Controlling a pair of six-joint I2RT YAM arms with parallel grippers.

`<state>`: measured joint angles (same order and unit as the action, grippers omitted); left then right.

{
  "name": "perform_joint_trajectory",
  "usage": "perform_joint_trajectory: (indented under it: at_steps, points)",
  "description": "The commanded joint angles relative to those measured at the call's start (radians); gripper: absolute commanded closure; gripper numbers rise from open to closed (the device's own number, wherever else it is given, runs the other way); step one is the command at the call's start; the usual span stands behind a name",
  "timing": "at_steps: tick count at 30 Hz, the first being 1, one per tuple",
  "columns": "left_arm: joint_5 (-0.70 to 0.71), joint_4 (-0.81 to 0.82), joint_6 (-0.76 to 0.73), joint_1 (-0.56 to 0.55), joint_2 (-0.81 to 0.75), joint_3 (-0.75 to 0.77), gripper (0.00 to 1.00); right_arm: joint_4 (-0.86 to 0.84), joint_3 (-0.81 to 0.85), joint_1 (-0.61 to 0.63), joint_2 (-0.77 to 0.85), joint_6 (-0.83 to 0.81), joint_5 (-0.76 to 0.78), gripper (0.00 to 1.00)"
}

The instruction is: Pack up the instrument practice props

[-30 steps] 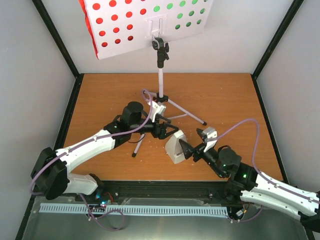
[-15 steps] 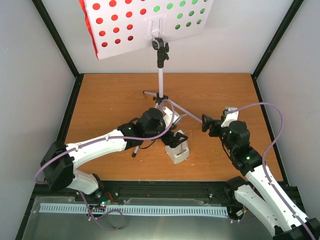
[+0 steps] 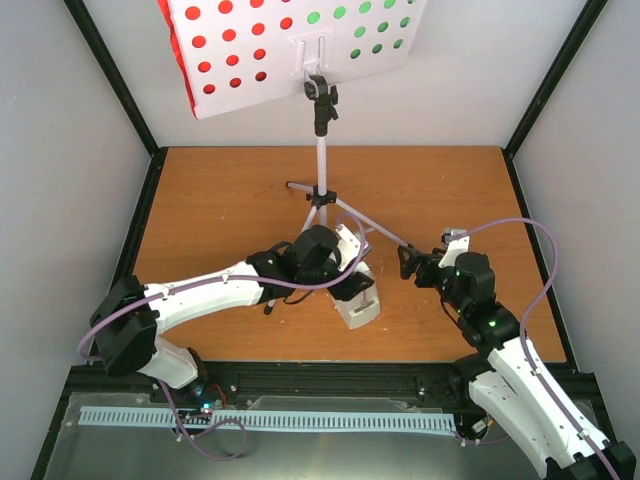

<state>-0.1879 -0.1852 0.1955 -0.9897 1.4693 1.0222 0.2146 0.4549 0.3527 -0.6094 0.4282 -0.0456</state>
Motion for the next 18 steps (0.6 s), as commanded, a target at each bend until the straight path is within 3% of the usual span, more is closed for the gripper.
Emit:
perform_joint_trajectory:
  at_steps: [1, 8, 12, 15, 18]
  points:
    - [0.026, -0.016, -0.013, -0.015, -0.004, 0.041, 0.38, 0.003, -0.022, -0.011, 0.020, 0.022, -0.017, 0.00]
    - [0.062, -0.021, -0.007, -0.026, -0.009, 0.043, 0.47, 0.006, -0.044, -0.011, 0.030, 0.035, -0.008, 0.00]
    - [0.238, -0.088, 0.100, -0.028, -0.003, 0.065, 0.50, 0.013, -0.042, -0.011, 0.044, 0.040, -0.002, 0.00]
    - [0.338, -0.147, 0.213, -0.028, -0.006, 0.079, 0.49, 0.024, -0.041, -0.011, 0.066, 0.029, 0.005, 0.00]
    - [0.330, -0.150, 0.253, -0.027, -0.007, 0.080, 0.45, 0.028, -0.050, -0.011, 0.083, 0.032, 0.005, 0.00]
